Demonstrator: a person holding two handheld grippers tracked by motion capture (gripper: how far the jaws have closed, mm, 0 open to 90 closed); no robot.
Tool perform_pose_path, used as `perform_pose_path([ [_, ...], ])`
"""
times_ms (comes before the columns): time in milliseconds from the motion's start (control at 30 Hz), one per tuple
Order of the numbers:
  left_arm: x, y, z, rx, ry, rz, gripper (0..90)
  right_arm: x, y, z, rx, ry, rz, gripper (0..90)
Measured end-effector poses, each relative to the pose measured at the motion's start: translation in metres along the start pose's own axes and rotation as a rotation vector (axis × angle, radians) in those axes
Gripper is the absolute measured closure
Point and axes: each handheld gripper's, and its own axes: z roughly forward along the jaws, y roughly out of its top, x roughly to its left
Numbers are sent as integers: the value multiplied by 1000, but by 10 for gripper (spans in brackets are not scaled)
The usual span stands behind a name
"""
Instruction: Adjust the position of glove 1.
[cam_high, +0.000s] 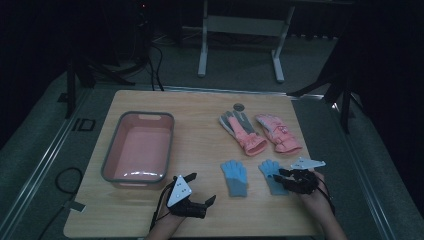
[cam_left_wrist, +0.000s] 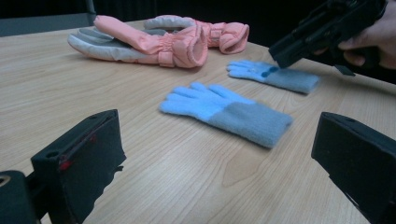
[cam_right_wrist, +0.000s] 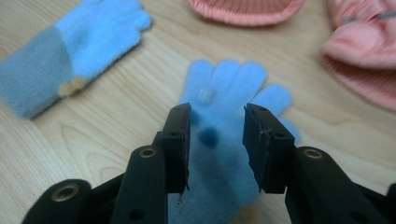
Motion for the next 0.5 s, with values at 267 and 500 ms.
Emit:
perform_pose_path([
  [267, -1, -1, -3, -28, -4, 15, 22, 7, -11, 10, 17, -40, -15, 782],
  [500, -1, -2, -4, -43, 4, 10, 22, 21, -5, 12, 22, -154, 57, 859],
])
